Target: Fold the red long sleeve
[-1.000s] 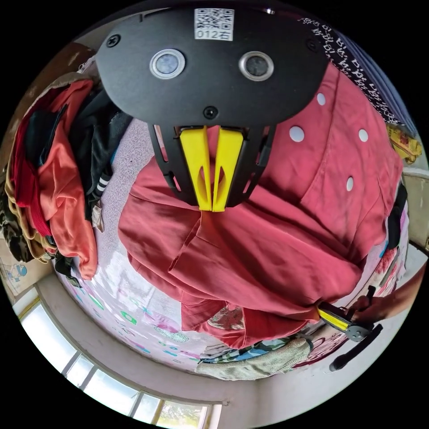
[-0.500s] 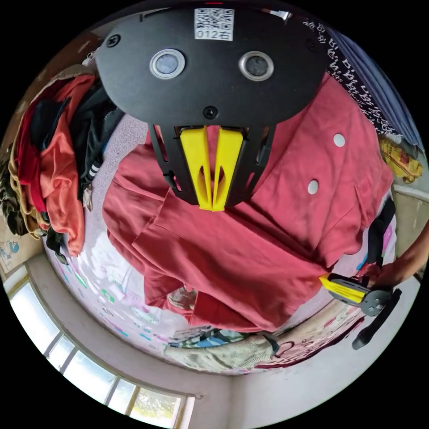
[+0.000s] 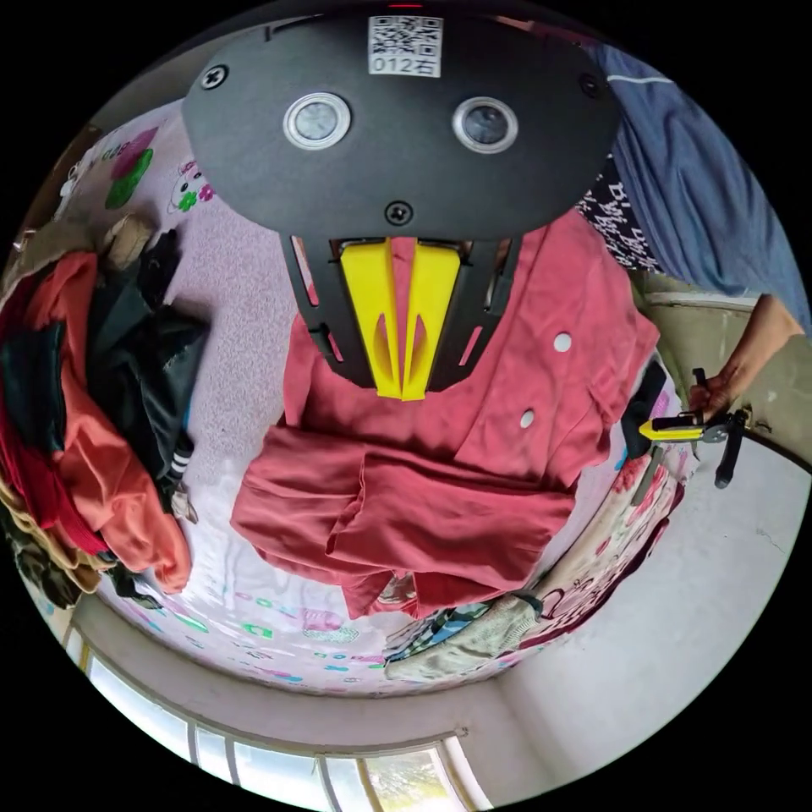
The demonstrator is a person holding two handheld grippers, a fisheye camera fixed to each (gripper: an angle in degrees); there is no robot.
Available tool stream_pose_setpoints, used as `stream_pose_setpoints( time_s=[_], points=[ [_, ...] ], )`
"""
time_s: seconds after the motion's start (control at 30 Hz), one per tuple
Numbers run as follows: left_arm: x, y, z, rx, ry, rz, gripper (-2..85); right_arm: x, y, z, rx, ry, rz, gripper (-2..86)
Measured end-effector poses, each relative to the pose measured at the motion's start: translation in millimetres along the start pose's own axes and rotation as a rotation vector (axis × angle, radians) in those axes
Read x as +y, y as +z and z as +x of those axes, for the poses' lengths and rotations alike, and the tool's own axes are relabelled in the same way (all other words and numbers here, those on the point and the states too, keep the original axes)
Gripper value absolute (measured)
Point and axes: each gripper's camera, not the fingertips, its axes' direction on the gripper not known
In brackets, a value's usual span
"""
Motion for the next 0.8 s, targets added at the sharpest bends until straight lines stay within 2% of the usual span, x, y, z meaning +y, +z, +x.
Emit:
stream_pose_setpoints(
  time_s=[0.13,0.33,0.43,0.53,0.63,0.8],
  points=[
    [92,16,8,0.031,-0.080,-0.072,7.8,69,-27,3,-0.047,0.022,-0.041,5.2],
    [158,41,9,0.119,-0.163,-0.016,9.5,120,-50,5,-0.096,0.044,-0.075,8.0],
    [174,43,20,0.087,-0.168,-0.002,7.9,132,-67,11,-0.106,0.056,-0.058,9.0],
    [186,51,40,-0.008,-0.086,-0.091,4.1,144,-83,24,-0.102,0.078,-0.047,9.8],
    [206,55,60,-0.013,-0.026,-0.118,1.4,163,-101,42,-0.083,0.109,-0.049,10.3],
    [237,58,67,0.046,-0.111,-0.109,1.0,208,-128,83,-0.040,0.197,-0.082,10.8]
  ],
)
